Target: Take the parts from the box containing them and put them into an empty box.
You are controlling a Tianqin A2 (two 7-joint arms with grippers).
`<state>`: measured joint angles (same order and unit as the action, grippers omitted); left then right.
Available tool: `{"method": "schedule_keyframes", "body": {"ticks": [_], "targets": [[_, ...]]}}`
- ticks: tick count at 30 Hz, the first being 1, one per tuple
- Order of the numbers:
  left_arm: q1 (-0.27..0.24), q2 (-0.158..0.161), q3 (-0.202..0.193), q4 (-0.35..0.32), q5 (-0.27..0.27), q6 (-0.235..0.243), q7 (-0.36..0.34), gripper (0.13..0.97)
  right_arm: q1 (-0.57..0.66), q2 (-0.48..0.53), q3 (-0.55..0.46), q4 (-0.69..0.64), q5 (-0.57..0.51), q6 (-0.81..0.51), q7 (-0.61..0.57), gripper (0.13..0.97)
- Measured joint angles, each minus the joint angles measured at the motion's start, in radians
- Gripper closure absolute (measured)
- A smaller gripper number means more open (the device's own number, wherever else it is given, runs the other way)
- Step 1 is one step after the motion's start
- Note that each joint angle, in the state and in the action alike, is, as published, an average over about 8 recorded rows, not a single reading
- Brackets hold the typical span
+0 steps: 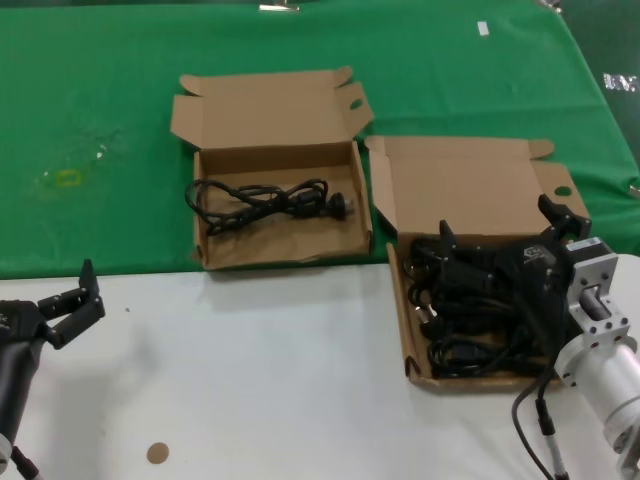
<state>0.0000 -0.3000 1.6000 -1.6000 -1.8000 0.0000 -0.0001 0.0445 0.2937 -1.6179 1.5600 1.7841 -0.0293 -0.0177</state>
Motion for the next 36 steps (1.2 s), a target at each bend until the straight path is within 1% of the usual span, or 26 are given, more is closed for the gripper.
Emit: {"method": "schedule_keyframes", "body": {"ticks": [36], "targets": [[0.0, 0.0, 0.0, 0.0, 0.0, 0.0, 0.0, 0.132, 0.0, 0.0, 0.0, 0.0, 0.0, 0.0, 0.0, 0.129]]}}
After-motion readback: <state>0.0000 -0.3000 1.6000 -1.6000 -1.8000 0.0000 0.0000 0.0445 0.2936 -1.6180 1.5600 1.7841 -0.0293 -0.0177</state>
